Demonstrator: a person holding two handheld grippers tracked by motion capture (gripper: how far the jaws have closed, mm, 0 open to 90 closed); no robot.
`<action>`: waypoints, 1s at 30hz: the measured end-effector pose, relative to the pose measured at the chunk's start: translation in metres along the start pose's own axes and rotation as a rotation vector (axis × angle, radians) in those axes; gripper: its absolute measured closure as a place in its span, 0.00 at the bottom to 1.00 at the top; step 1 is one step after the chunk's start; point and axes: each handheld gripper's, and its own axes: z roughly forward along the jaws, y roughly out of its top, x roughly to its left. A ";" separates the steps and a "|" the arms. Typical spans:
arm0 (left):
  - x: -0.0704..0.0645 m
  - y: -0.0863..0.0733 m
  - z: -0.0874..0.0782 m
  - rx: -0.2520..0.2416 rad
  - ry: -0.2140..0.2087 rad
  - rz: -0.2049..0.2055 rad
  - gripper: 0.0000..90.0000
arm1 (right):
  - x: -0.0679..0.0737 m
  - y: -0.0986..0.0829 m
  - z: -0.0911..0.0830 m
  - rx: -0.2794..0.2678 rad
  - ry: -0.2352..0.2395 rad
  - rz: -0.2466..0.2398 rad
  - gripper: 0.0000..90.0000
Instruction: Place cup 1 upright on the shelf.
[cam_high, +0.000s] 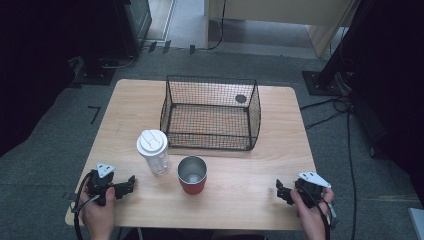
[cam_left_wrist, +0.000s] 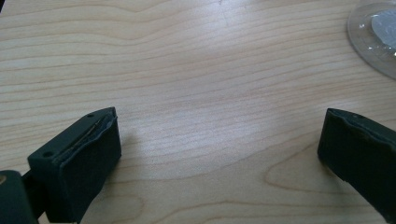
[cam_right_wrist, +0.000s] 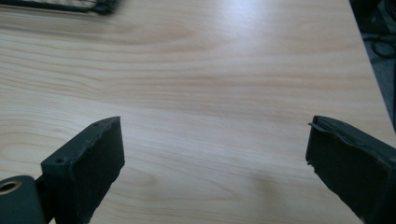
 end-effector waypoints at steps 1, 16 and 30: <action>0.000 0.000 0.000 0.000 0.000 0.000 0.00 | 0.005 0.003 -0.002 -0.006 0.013 -0.012 0.04; 0.000 0.000 0.000 0.000 0.000 0.000 0.00 | 0.065 0.025 -0.016 -0.069 0.121 -0.100 0.04; 0.000 0.000 0.000 0.000 0.000 0.000 0.00 | 0.114 0.035 -0.017 -0.085 0.208 -0.167 0.04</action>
